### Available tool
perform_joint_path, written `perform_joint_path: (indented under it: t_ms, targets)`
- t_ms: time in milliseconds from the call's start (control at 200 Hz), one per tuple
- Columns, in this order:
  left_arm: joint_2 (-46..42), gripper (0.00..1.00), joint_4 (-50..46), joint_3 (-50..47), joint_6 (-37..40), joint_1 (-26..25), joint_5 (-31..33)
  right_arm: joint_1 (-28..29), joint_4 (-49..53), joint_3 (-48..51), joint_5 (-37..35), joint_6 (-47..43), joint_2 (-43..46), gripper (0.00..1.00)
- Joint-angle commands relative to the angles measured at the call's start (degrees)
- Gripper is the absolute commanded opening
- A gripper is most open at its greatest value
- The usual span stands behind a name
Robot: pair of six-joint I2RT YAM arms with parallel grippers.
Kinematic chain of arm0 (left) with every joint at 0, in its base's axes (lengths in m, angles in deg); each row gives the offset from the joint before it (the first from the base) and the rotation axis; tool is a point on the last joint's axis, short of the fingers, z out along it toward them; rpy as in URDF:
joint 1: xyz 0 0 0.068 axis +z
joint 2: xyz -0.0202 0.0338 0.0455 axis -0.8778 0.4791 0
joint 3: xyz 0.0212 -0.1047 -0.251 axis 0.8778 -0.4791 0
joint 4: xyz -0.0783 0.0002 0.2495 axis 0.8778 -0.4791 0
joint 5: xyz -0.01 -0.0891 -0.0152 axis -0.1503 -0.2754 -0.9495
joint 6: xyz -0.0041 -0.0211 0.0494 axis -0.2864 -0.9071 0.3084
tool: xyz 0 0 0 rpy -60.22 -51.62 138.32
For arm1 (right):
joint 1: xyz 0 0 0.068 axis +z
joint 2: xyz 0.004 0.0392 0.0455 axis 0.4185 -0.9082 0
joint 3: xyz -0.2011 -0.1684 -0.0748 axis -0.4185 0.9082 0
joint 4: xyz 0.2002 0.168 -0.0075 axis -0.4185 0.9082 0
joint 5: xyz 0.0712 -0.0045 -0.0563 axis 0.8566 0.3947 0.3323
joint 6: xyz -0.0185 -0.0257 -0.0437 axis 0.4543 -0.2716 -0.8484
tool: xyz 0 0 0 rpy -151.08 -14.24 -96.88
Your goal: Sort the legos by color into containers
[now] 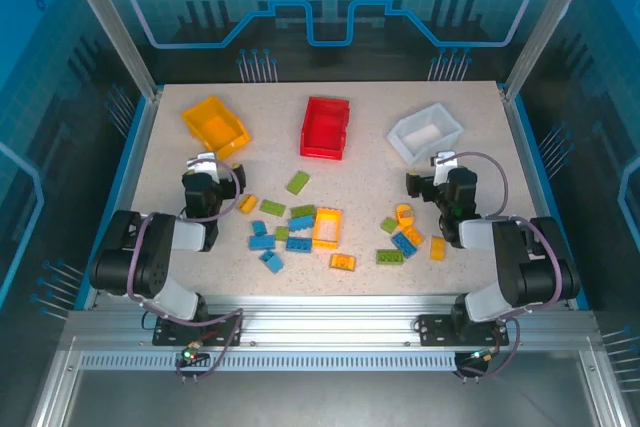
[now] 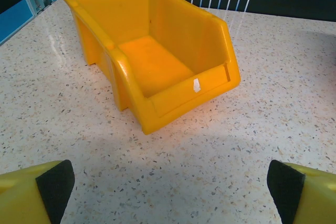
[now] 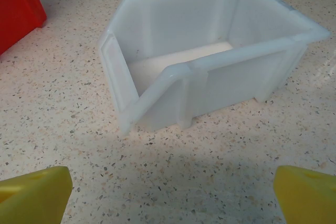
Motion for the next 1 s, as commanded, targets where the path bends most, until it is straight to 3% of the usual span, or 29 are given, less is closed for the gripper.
perform_joint_path:
  t_ms: [0,575,665,715,775,845,920,955,995]
  targets:
    - [-0.3,0.99,0.4,0.1,1.0,-0.3,0.4,-0.1,-0.7,-1.2,0.6,-0.8,-0.6,1.00]
    - [-0.2,0.99,-0.3,0.4,1.3,-0.2,-1.0,-0.2,-0.7,-1.3,0.6,-0.9,-0.6,1.00]
    - [-4.5,0.99,3.3,-3.2,1.5,-1.3,3.6,-0.1,2.6,-1.5,-1.2,-0.4,3.6,1.00]
    - [-12.3,0.99,-0.9,-4.3,3.7,-4.9,11.8,-0.1,17.3,-5.8,-5.4,2.7,11.9,1.00]
    - [-23.6,0.99,-8.5,-3.1,4.4,-9.5,15.4,-0.4,29.7,-11.1,-4.2,3.9,19.4,1.00]
    - [-32.6,0.99,-20.1,2.2,6.2,-14.8,17.8,1.8,35.5,-15.0,-4.9,3.1,27.9,1.00]
    - [-35.0,0.99,-27.2,9.3,9.5,-19.9,22.7,4.8,40.3,-19.7,-6.4,4.4,34.3,1.00]
    - [-35.1,0.99,-32.7,13.2,6.6,-21.2,25.2,5.5,43.4,-22.4,-8.2,8.1,35.5,1.00]
    - [-35.3,0.99,-46.2,20.7,-2.1,-21.6,24.0,5.5,50.0,-26.1,-10.6,16.8,35.9,1.00]
